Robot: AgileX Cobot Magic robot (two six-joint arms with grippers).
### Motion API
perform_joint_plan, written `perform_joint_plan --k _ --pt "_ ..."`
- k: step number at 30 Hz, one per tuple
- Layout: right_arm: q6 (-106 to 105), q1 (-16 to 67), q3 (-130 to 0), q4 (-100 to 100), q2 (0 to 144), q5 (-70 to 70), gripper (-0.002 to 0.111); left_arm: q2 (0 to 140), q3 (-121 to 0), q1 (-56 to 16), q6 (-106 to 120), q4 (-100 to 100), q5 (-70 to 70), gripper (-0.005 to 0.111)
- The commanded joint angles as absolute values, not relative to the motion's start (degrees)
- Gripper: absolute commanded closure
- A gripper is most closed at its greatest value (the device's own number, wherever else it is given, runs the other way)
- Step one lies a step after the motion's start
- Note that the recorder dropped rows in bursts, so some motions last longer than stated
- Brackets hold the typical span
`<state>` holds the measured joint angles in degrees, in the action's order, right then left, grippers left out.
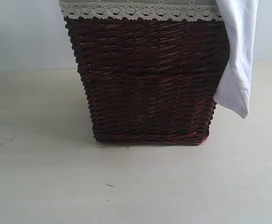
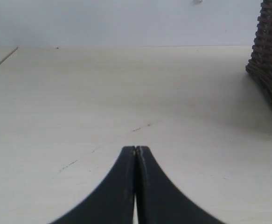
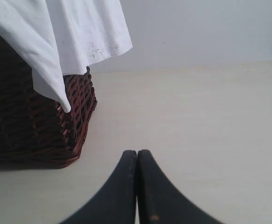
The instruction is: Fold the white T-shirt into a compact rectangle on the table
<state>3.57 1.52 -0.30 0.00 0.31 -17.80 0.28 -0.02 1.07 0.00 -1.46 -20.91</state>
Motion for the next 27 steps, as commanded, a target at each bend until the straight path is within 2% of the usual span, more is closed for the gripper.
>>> perform_joint_plan --k 1,17,23,27 --pt "3.14 1.37 0.0 0.0 0.0 -17.46 0.108 0.0 0.0 1.36 0.0 -1.62 -20.37 0.107" --pt "2.28 1.37 0.0 -4.78 0.0 -14.88 0.108 0.0 0.0 1.1 0.0 -1.62 -20.37 0.107" --pt "0.0 1.37 0.0 -10.83 0.0 11.74 0.108 0.0 0.0 1.1 0.0 -1.62 -20.37 0.107" --pt "1.38 1.37 0.0 -10.9 0.0 36.22 0.108 0.0 0.0 1.1 0.0 -1.62 -20.37 0.107"
